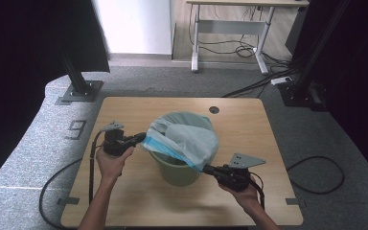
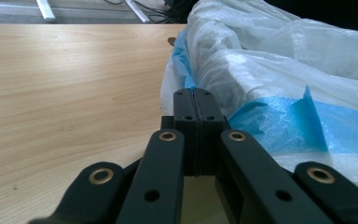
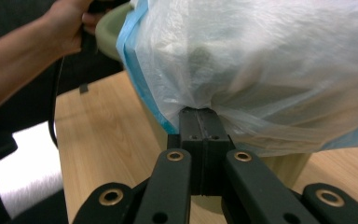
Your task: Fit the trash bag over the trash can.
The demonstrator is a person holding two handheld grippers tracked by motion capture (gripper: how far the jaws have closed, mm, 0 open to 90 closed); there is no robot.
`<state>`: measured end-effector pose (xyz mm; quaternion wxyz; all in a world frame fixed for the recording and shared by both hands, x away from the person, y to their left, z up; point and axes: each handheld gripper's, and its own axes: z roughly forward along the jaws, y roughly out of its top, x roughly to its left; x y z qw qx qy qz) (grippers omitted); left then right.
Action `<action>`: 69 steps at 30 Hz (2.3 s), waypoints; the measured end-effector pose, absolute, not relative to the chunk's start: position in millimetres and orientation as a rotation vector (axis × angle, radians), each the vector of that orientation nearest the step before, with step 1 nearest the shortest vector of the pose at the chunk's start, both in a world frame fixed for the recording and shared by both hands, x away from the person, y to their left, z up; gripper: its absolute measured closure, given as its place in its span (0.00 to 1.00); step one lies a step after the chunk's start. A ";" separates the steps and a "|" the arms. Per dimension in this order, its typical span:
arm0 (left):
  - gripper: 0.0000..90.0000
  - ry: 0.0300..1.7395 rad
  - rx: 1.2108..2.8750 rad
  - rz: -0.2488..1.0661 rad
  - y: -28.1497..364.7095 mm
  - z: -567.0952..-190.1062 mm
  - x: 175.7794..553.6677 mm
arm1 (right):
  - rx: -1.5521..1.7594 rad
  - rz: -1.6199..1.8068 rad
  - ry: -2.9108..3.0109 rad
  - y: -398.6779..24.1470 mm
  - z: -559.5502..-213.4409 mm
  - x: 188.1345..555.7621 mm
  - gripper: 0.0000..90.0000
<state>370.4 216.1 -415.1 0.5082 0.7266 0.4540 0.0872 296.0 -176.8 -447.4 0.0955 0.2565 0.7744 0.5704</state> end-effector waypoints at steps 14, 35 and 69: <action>0.99 1.076 1.710 0.148 229.5 -431.2 360.4 | 0.682 1.673 2.360 -164.3 -459.5 294.5 0.99; 0.99 1.183 1.809 0.109 229.3 -466.6 375.0 | 0.802 1.536 2.504 -157.8 -516.0 319.7 0.99; 0.97 1.217 1.808 0.041 206.3 -497.2 394.8 | 0.979 1.452 2.359 -177.7 -541.5 353.3 0.98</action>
